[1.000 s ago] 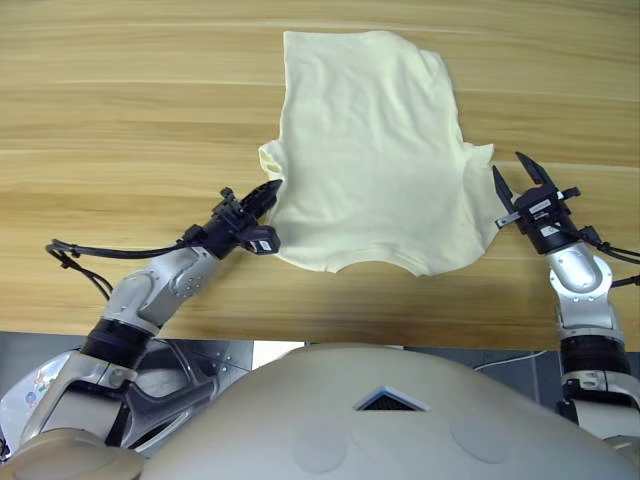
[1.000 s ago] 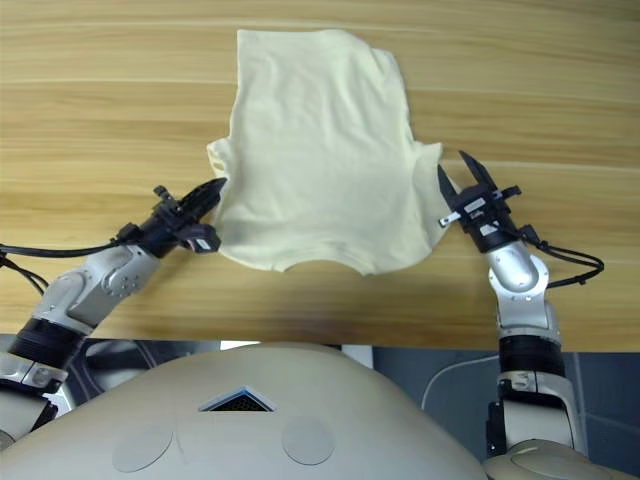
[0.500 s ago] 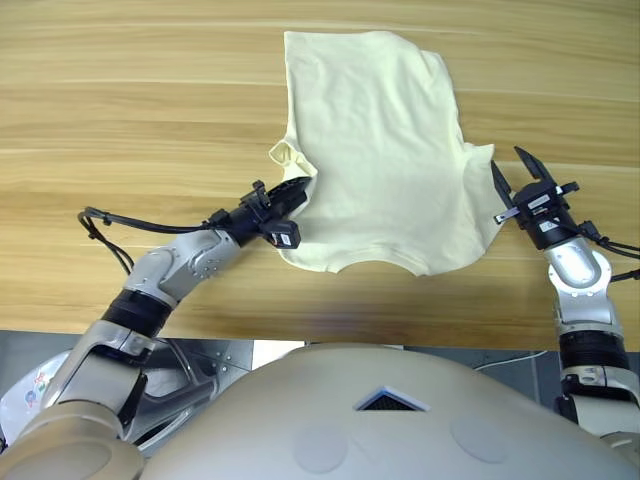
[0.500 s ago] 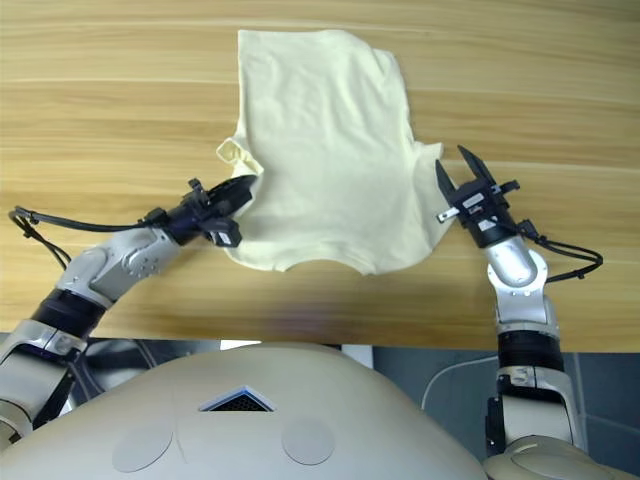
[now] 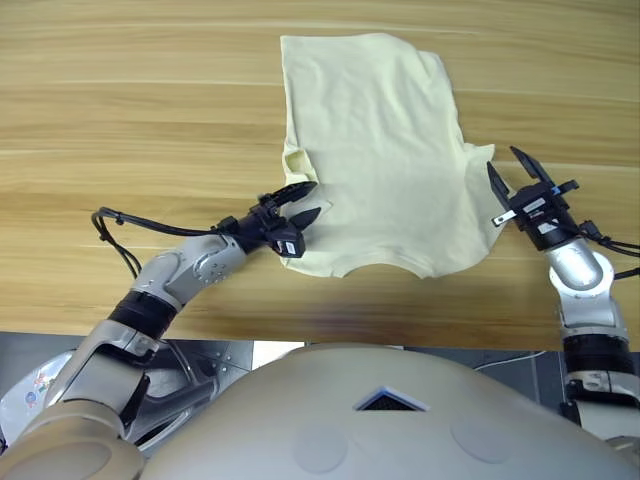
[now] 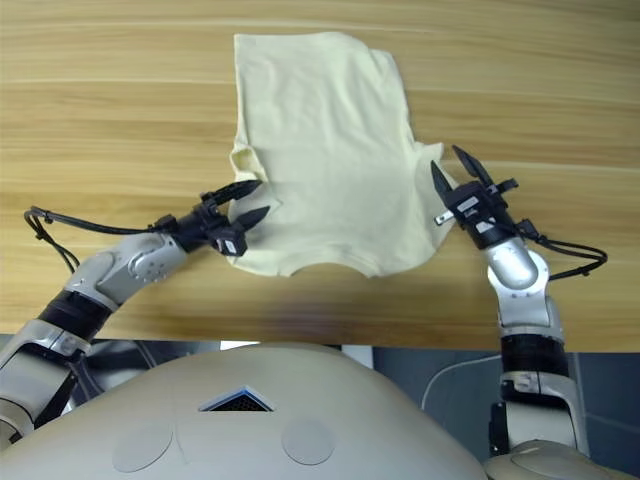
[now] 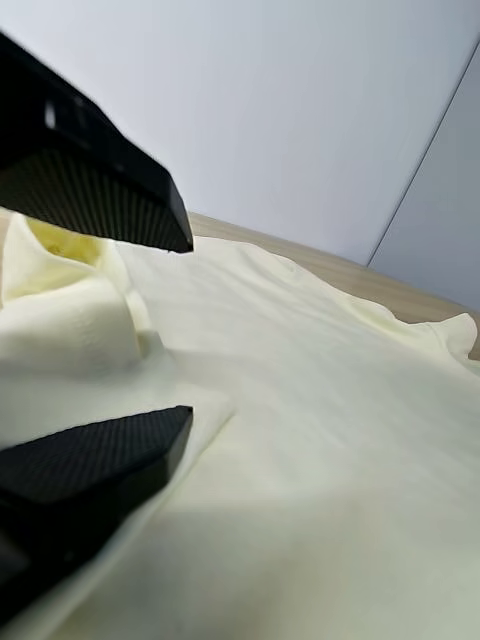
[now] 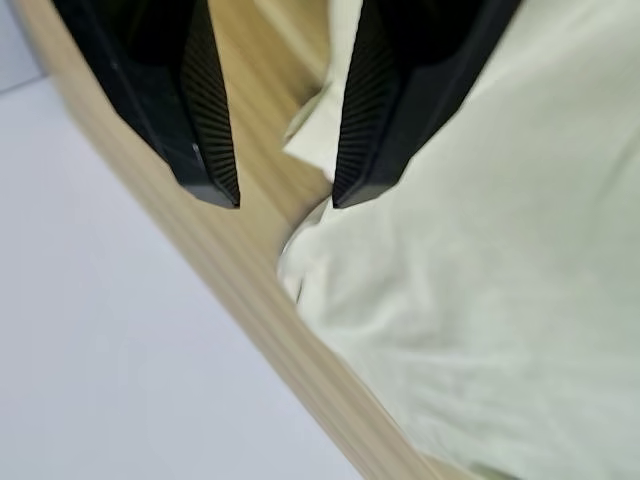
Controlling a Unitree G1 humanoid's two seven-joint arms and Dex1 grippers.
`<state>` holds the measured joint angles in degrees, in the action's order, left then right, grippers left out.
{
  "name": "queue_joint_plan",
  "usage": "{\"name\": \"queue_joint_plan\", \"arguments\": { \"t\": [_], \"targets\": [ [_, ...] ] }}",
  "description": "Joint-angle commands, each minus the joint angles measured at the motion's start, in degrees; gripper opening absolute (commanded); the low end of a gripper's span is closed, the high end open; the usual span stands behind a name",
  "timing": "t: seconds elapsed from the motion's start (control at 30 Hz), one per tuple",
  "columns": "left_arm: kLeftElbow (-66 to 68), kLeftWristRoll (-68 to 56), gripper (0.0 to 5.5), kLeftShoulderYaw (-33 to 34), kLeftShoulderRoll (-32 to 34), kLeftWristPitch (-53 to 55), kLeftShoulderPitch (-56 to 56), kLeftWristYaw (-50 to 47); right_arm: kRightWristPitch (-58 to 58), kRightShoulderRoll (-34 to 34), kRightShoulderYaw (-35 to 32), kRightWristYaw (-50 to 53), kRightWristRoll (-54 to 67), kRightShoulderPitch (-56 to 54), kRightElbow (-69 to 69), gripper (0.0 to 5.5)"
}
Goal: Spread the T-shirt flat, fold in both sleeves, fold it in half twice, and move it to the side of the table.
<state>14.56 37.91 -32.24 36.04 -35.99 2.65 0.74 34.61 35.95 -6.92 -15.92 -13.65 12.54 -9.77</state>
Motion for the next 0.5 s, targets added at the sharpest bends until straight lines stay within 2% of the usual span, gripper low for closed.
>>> {"name": "queue_joint_plan", "arguments": {
  "t": [0.03, 0.17, 0.3, 0.4, 0.5],
  "targets": [
    [3.8, 7.5, 3.21, -4.4, 1.3, 3.9, -8.0, 1.8, -6.3, 6.8, -8.4, 5.5, -14.6, 6.1, 8.1, 1.73],
    [0.1, 9.2, 3.31, -2.1, 1.0, 5.6, -8.4, -3.5, -9.9, 9.1, -11.0, 4.2, -20.5, 16.6, 11.6, 1.73],
    [-3.7, 10.1, 3.31, -0.3, 2.2, 7.3, -10.3, -4.9, -9.2, 9.8, -6.5, -0.3, -22.0, 24.2, 13.5, 1.73],
    [-8.4, 10.3, 3.31, 2.0, 3.5, 8.6, -12.3, -4.4, -8.7, 8.4, -0.2, -1.7, -22.4, 21.6, 11.9, 1.73],
    [-12.6, 10.1, 3.31, 3.5, 4.3, 9.0, -14.1, -3.8, -8.8, 8.6, 3.2, 0.3, -23.9, 16.4, 6.6, 1.73]
  ]
}}
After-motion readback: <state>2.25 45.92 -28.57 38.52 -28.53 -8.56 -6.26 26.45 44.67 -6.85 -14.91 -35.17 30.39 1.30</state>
